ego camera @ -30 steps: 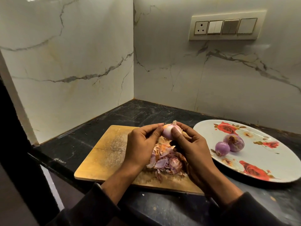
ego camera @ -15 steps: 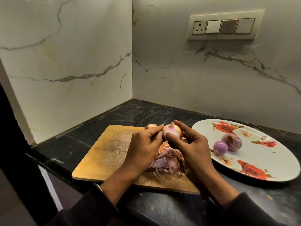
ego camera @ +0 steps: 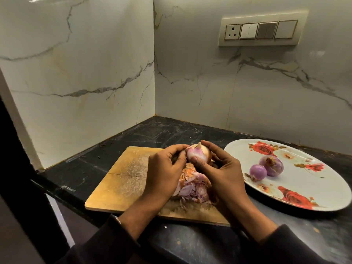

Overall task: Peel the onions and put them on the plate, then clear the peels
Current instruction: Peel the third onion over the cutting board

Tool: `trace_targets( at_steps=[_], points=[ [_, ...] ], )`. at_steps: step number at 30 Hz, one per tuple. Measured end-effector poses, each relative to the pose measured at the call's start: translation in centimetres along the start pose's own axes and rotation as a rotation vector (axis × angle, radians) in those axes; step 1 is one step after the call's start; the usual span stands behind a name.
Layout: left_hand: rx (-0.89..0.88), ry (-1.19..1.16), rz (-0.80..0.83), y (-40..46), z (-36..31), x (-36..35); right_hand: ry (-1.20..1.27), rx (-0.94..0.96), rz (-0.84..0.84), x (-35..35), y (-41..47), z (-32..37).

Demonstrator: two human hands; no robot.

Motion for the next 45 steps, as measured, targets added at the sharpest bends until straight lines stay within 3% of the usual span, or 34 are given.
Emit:
trace_targets(
  at_steps=[21, 29, 35, 45],
  points=[
    [0.174, -0.168, -0.062, -0.1, 2.0, 0.2, 0.005, 0.016, 0.085, -0.8, 0.0, 0.0],
    [0.266, -0.377, 0.060, -0.4, 2.1, -1.7, -0.018, 0.030, 0.038, -0.3, 0.4, -0.1],
    [0.372, -0.449, -0.041, -0.5, 3.5, -0.9, -0.083, 0.044, 0.077, -0.8, 0.2, 0.0],
    [0.374, -0.417, -0.100, -0.5, 4.1, -0.4, 0.113, -0.109, 0.196, -1.7, 0.0, -0.8]
  ],
)
Point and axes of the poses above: each hand's wrist, its own y-axis towards the middle knuckle, its own x-axis out of the back of the hand, z = x × y, the point moved 9 cm from there along y, towards the middle knuckle, and after that the axes turned 13 degrees about -x, right-handed, at the moved point
